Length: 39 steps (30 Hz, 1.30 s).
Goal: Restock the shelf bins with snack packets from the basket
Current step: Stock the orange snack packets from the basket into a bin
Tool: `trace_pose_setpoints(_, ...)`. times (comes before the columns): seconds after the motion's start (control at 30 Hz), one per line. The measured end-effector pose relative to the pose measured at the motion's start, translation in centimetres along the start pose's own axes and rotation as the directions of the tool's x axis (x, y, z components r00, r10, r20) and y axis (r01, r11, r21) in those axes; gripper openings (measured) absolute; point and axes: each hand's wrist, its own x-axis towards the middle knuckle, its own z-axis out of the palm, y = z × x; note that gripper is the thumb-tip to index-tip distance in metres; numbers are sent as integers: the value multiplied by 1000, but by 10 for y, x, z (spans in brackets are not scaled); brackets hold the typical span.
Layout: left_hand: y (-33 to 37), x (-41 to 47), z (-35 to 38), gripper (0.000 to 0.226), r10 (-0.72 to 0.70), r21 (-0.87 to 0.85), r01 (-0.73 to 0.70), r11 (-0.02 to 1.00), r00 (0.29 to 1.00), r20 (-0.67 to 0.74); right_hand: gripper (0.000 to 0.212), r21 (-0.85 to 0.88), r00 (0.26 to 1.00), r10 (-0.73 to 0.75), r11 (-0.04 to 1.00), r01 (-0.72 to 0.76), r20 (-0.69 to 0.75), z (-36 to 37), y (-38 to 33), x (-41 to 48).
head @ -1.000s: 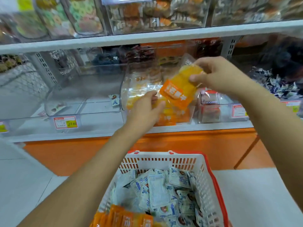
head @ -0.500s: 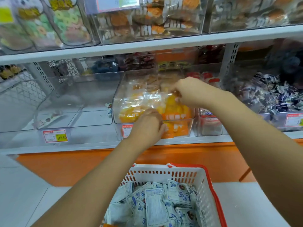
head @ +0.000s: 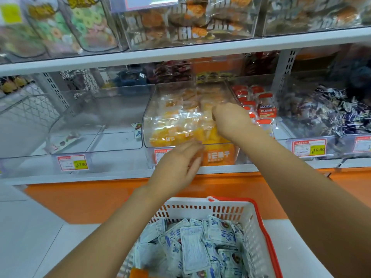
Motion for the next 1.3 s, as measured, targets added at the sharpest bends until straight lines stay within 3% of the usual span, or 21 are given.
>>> trace_pose_setpoints(0.1, -8, -48, 1, 30, -64, -93, 59, 994, 997, -50, 21, 132, 984, 34, 991, -10, -175, 1, -16, -13)
trace_pose_setpoints(0.2, -27, -99, 13, 29, -272, -61, 284, 957, 950, 153, 6, 250, 976, -11, 966, 68, -219, 14, -44, -43)
trace_pose_setpoints(0.27, -46, -132, 29, 37, -394, 42, 404, 914, 858, 330, 7, 272, 988, -91, 955, 121, -122, 38, -64, -68)
trace_pose_setpoints(0.37, -67, -179, 53, 34, -497, 177, 486, 856, 679, 539, 18, 237, 973, -180, 961, 143, 144, 92, -84, -109)
trace_pose_setpoints(0.47, -66, -219, 68, 22, -451, 116, 518, 847, 587, 672, 28, 196, 869, -268, 960, 201, 417, 154, -88, -153)
trace_pose_setpoints(0.5, -63, -231, 73, 35, -435, 137, 490, 861, 568, 698, 30, 201, 814, -289, 956, 216, 504, 173, -86, -169)
trace_pose_setpoints(0.57, -57, -249, 84, 61, -400, 226, 355, 907, 561, 725, 35, 219, 683, -318, 948, 231, 658, 204, -78, -200)
trace_pose_setpoints(0.63, -49, -257, 93, 72, -356, 302, 192, 934, 591, 724, 44, 209, 586, -345, 934, 289, 733, 223, -67, -222)
trace_pose_setpoints(0.73, -33, -253, 106, 71, -291, 291, 107, 951, 637, 714, 56, 221, 552, -377, 918, 330, 743, 228, -53, -231)
trace_pose_setpoints(1.0, -9, -231, 125, 18, -466, 274, 378, 884, 684, 562, 46, 284, 530, -289, 954, 93, 797, 222, -48, -220)
trace_pose_setpoints(1.2, -28, -210, 106, 30, -558, 145, 587, 796, 621, 550, 44, 507, 515, -293, 790, -344, 806, 211, -29, -201)
trace_pose_setpoints(1.3, -36, -226, 108, 22, -560, 110, 615, 781, 612, 559, 49, 502, 466, -328, 805, -317, 821, 214, -24, -208)
